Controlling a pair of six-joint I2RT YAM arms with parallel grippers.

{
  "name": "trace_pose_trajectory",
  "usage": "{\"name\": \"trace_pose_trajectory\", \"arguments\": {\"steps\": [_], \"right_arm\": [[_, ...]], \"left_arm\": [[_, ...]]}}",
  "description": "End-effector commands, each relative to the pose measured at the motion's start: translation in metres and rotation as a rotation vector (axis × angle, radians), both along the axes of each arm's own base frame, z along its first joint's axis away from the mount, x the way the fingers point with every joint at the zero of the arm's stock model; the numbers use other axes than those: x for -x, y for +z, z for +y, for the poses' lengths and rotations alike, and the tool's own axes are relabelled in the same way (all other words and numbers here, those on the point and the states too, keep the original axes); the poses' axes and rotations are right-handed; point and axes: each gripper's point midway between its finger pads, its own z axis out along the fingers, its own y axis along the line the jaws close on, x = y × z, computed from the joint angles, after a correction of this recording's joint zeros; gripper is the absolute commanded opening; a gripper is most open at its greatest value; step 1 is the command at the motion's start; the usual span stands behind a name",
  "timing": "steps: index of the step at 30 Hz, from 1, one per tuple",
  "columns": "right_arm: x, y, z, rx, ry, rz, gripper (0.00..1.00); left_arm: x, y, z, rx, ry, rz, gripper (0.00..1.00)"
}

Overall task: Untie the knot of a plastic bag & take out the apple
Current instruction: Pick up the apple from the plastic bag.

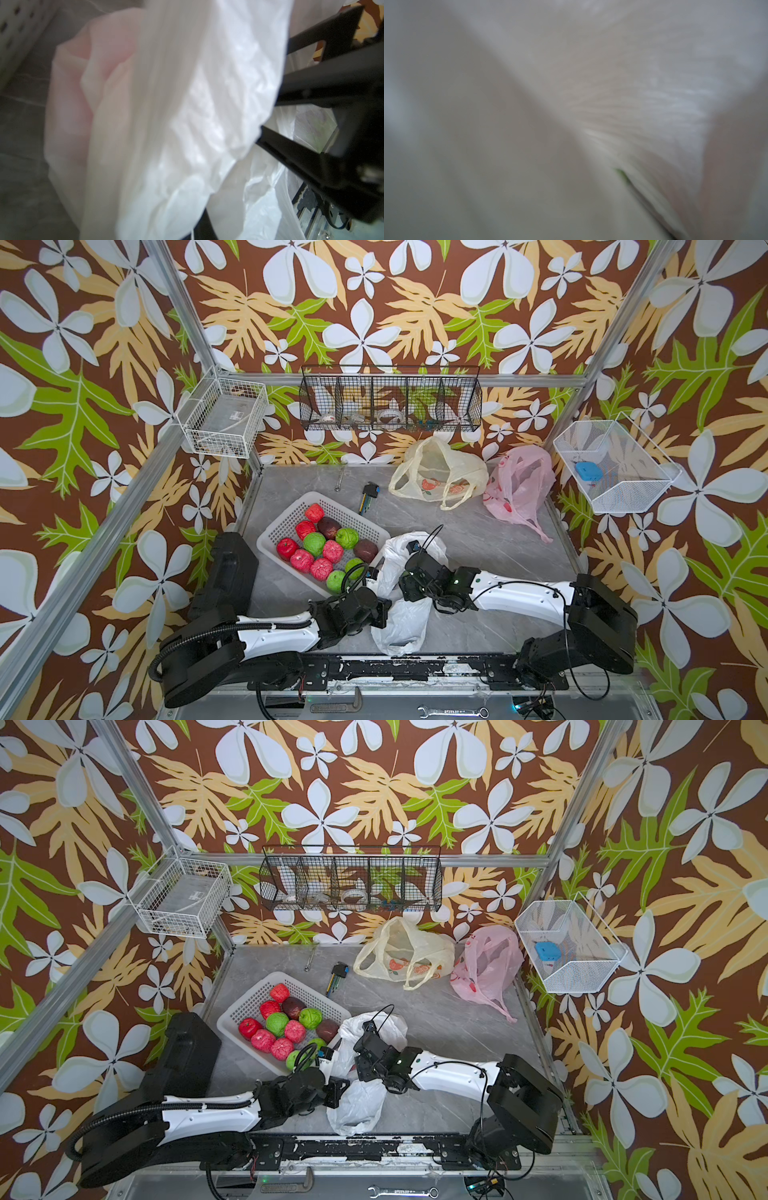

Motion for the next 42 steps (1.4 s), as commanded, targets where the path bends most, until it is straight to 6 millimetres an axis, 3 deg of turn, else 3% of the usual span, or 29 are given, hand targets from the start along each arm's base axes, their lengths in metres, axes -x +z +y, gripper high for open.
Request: {"name": "trace_pose_trajectory", "arguments": {"steps": [1,7,15,18,21,25,34,42], "right_arm": [[-0.008,0.003,0.0,0.016,-0.005,-0.052,0.71],[-0.022,-0.006,-0.005,0.118,-0.024,-0.088,0.69],[-0.043,-0.023,0.01,0.205,-0.016,-0.113,0.68],[-0.048,-0.027,0.011,0.235,-0.017,-0.125,0.63],[-0.049,-0.018,0.01,0.239,-0.018,-0.137,0.54],[-0.045,0.0,0.001,0.24,-0.021,-0.151,0.48],[-0.01,0.027,-0.022,0.225,0.051,-0.084,0.5],[0.023,0.048,-0.018,0.163,0.177,-0.047,0.51]], "left_arm": [[0.0,0.006,-0.007,0.041,-0.012,-0.001,0.0],[0.001,0.007,-0.006,0.053,-0.008,-0.002,0.0],[0.003,0.006,-0.006,0.058,-0.016,0.005,0.0],[0.003,0.005,-0.004,0.058,-0.012,0.004,0.0],[0.003,0.006,-0.003,0.058,-0.007,0.004,0.0],[0.001,0.007,-0.003,0.057,0.002,-0.008,0.0],[-0.009,0.015,-0.007,0.065,0.023,-0.016,0.0],[-0.018,0.025,-0.017,0.084,0.011,-0.023,0.0]]}}
